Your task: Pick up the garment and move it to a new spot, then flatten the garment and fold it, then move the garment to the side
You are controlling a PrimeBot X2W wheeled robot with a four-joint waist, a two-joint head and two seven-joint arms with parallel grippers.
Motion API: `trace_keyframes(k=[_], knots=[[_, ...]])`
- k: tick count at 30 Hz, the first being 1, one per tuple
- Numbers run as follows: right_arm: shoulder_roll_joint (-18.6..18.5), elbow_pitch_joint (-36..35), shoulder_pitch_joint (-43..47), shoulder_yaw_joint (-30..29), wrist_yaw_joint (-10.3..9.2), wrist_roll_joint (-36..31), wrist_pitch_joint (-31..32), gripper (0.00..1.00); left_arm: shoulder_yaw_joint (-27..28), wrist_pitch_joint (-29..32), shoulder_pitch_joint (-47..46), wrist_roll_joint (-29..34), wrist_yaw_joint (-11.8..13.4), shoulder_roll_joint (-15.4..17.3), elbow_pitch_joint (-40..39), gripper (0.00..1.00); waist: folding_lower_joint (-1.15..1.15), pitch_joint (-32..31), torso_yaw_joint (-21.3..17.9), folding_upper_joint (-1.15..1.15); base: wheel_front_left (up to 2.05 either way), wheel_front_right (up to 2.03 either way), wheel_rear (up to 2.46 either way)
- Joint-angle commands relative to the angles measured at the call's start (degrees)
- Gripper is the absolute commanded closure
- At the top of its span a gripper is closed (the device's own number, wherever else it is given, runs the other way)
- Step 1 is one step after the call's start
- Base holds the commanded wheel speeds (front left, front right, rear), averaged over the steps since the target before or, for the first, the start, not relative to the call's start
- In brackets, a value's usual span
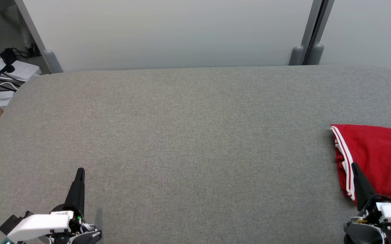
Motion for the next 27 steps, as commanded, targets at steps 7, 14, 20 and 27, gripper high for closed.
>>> trace_keyframes(k=[7,14,20,27], knots=[[-0.84,-1.87,-0.95,1.07,0.01,0.65,0.46,1.0,1.59,0.37,-2.69,-0.27,-0.44,1.05,-1.73,1.0,0.0,0.0,0.0,0.0,0.0,0.0,0.0],[-0.84,-1.87,-0.95,1.07,0.01,0.65,0.46,1.0,1.59,0.37,-2.69,-0.28,-0.44,1.05,-1.74,1.0,0.0,0.0,0.0,0.0,0.0,0.0,0.0],[-0.84,-1.87,-0.95,1.07,0.01,0.65,0.45,1.0,1.59,0.37,-2.69,-0.28,-0.44,1.05,-1.74,1.0,0.0,0.0,0.0,0.0,0.0,0.0,0.0],[-0.84,-1.87,-0.95,1.07,0.01,0.65,0.45,1.0,1.59,0.37,-2.69,-0.28,-0.44,1.05,-1.74,1.0,0.0,0.0,0.0,0.0,0.0,0.0,0.0]])
